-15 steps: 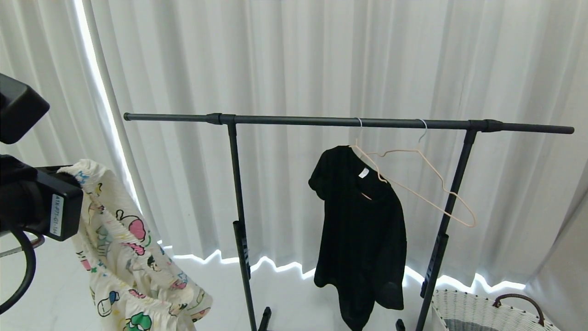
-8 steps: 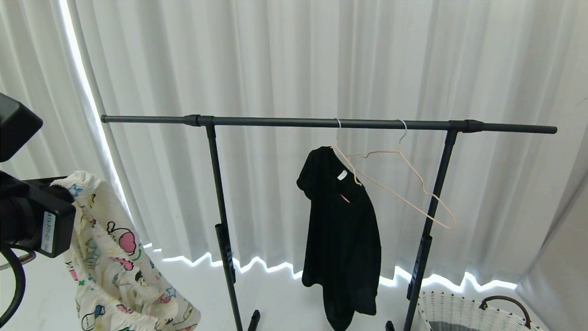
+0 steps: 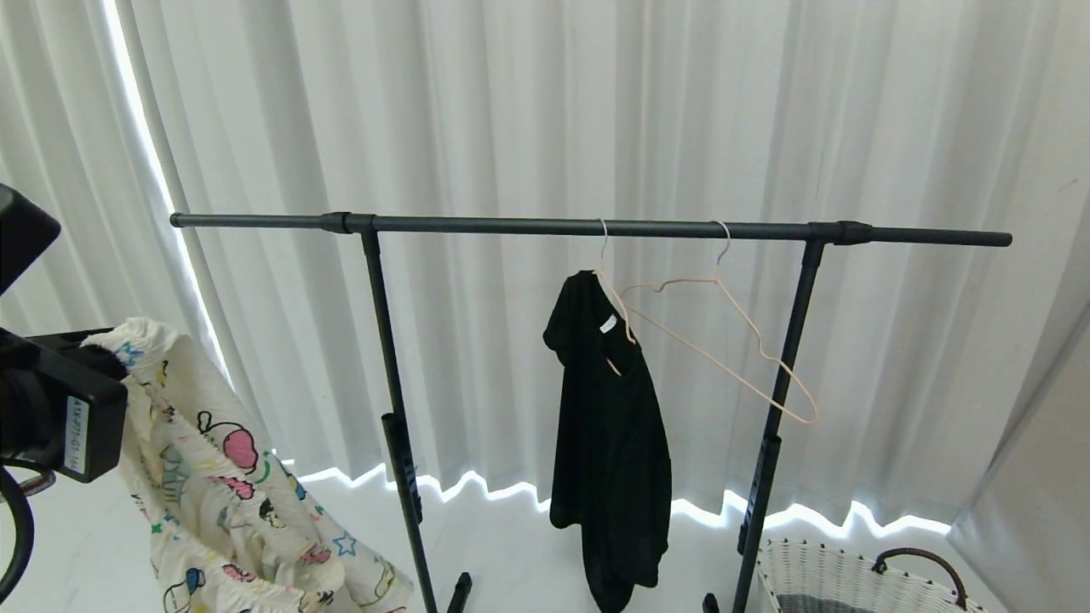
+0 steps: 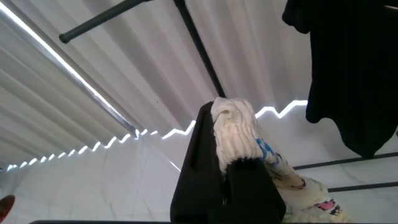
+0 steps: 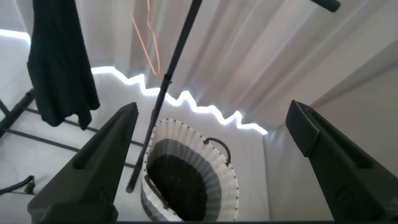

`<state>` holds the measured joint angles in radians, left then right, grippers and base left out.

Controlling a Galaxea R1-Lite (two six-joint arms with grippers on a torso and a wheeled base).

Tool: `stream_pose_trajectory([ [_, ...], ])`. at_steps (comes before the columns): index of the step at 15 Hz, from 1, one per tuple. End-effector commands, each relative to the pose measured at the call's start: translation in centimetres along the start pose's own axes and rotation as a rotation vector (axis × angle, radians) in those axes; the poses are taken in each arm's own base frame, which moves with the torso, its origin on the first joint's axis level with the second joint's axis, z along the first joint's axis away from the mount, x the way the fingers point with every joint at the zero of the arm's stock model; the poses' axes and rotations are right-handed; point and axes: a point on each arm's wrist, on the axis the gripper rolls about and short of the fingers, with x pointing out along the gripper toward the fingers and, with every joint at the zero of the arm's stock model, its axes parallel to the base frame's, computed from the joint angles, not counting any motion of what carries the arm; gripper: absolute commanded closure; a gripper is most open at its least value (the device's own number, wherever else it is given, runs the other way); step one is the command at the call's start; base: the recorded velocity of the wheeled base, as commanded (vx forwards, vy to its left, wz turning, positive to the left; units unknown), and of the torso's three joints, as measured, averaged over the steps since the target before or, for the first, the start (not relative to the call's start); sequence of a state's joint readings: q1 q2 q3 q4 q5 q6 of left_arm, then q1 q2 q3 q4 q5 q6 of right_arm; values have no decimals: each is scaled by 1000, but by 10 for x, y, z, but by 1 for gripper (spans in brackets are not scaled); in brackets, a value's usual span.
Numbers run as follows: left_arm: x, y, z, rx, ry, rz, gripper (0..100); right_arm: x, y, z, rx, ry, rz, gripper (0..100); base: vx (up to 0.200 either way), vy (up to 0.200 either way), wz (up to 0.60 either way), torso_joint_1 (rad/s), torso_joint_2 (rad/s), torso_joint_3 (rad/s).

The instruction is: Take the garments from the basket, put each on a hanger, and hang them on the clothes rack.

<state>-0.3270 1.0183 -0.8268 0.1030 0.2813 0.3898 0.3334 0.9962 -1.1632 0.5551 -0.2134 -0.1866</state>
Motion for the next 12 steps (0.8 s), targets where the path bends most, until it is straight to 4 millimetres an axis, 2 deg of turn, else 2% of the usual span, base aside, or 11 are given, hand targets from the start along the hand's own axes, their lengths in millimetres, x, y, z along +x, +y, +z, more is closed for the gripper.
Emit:
stream_pose_trajectory([
  [1, 1, 0, 0, 2, 2, 1, 100, 1, 0, 1, -1, -2, 10, 0, 200, 0, 0, 2, -7, 7],
  [12, 0, 1, 2, -1, -6, 1, 100, 18, 6, 4, -6, 31, 122, 0, 200, 0, 0, 3, 1, 4],
])
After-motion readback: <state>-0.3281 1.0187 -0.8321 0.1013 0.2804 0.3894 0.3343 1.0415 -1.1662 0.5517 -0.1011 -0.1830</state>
